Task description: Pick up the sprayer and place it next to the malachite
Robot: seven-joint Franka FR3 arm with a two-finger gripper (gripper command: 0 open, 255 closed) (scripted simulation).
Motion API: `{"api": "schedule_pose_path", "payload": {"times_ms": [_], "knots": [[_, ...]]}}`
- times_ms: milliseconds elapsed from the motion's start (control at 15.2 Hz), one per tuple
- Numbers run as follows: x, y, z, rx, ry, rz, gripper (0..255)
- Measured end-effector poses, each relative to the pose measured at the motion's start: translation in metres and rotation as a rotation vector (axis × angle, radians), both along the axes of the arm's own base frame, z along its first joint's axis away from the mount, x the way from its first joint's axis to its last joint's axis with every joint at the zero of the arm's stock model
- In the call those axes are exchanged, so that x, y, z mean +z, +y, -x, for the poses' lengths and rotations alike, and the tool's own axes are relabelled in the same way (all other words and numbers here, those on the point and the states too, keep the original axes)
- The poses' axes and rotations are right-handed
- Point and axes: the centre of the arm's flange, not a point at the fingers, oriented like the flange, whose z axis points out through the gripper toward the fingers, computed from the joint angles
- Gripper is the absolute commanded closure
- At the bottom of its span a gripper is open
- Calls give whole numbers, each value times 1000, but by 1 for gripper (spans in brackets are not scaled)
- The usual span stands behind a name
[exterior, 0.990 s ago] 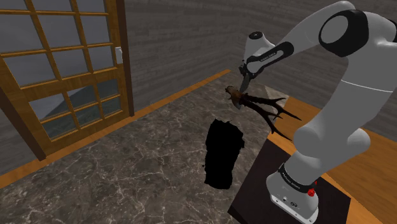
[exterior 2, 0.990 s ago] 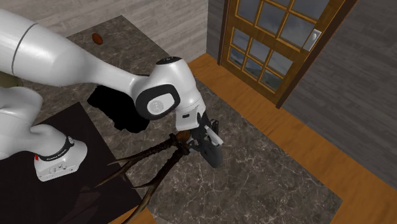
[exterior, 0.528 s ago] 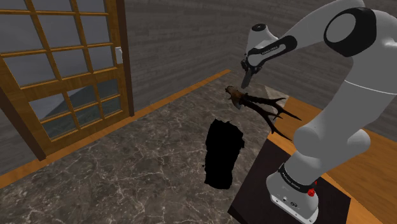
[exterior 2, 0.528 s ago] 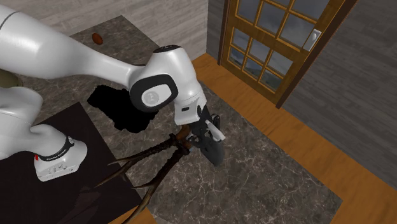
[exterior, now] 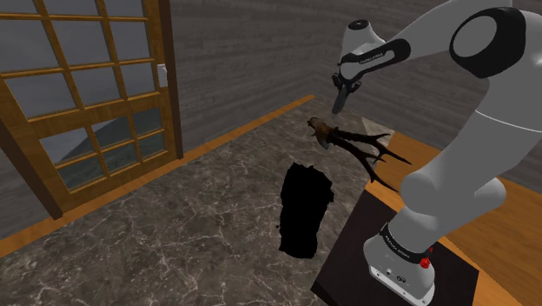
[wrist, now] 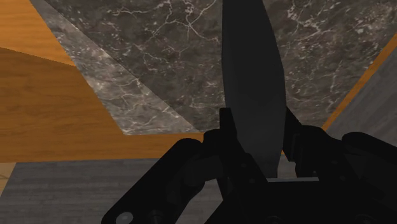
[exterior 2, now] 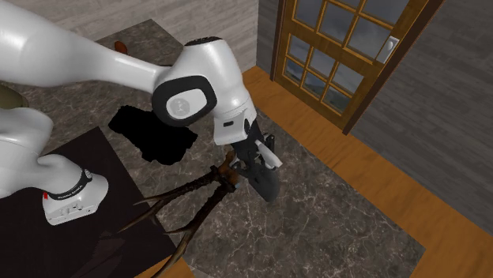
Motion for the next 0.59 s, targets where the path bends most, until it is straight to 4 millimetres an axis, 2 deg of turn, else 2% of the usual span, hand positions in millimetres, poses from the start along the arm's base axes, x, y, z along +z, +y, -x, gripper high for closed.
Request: {"api": "schedule_pose_path", "payload": {"times_ms": [594], "knots": [[48, 0, -1, 0, 0, 0, 255]]}}
